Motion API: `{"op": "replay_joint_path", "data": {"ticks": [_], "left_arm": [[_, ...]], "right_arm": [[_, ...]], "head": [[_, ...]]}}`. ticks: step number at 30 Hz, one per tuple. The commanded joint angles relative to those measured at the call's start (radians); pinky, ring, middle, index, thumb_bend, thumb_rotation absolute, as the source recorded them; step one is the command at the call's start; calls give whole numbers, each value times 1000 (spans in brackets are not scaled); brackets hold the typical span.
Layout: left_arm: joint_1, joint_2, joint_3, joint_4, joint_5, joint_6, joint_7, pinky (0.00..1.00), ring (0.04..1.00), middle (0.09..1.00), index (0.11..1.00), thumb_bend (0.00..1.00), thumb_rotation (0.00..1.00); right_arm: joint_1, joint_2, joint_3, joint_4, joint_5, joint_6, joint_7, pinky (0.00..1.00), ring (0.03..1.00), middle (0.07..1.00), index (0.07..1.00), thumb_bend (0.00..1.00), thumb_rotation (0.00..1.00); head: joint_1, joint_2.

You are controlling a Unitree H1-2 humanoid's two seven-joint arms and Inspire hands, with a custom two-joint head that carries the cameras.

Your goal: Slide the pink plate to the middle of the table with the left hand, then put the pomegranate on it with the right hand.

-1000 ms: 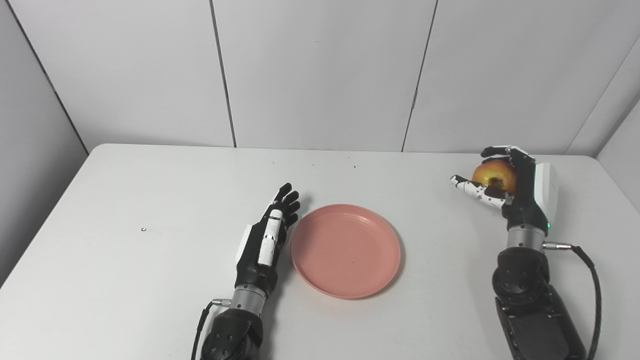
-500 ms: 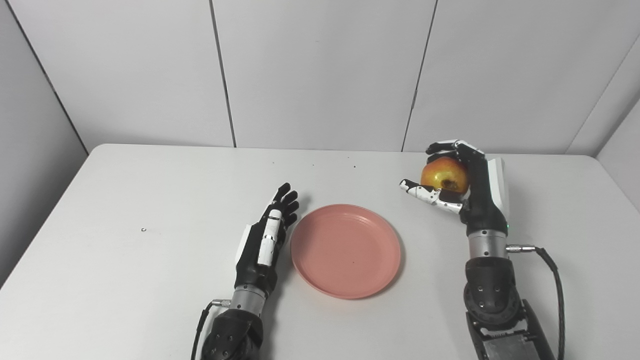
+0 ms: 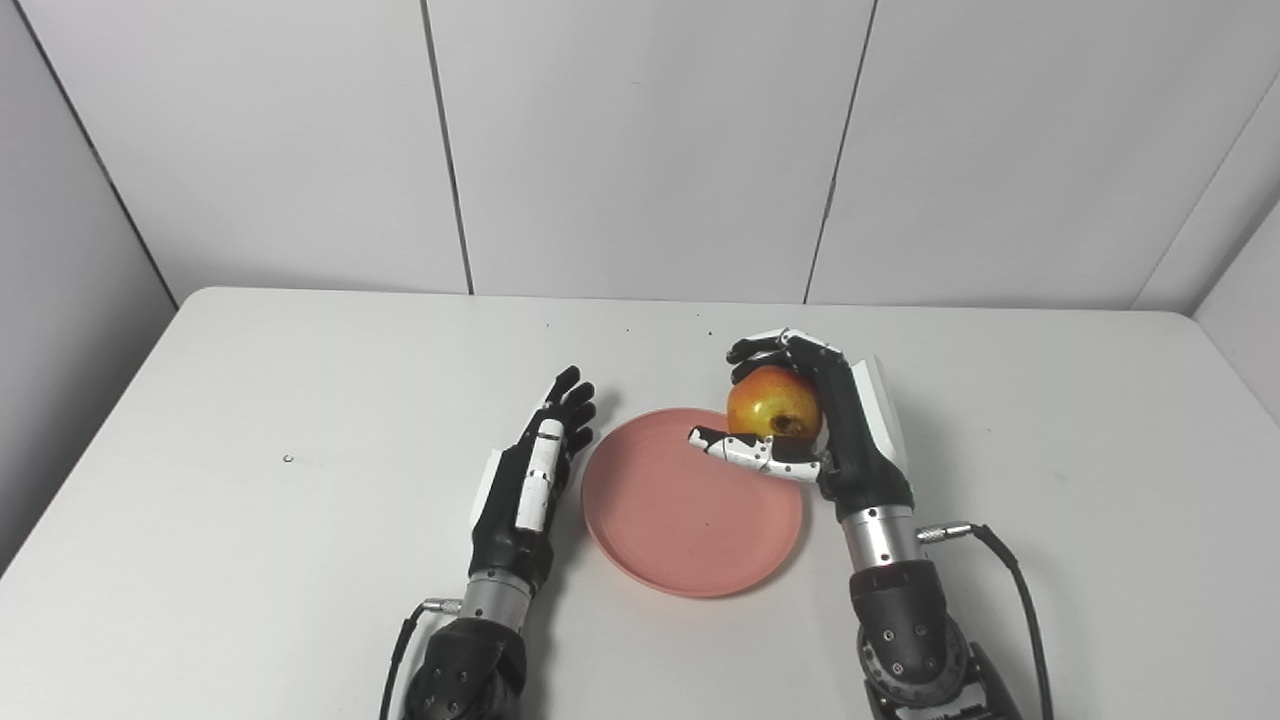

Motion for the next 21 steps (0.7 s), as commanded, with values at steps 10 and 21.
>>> {"op": "replay_joint_path", "data": {"ticks": [10,21], "left_arm": [[-24,-14,-1,-7,16,-43,7,912,921,918,897,316,1000],[-23,-12,-2,-11,15,-37,17,903,917,911,892,322,1000]], "right_arm": [[27,34,52,13,-4,-79,54,353,404,473,540,511,0],[33,25,79,74,-47,-119,51,337,398,472,542,510,0]], "head": [[3,2],[0,5]]}}
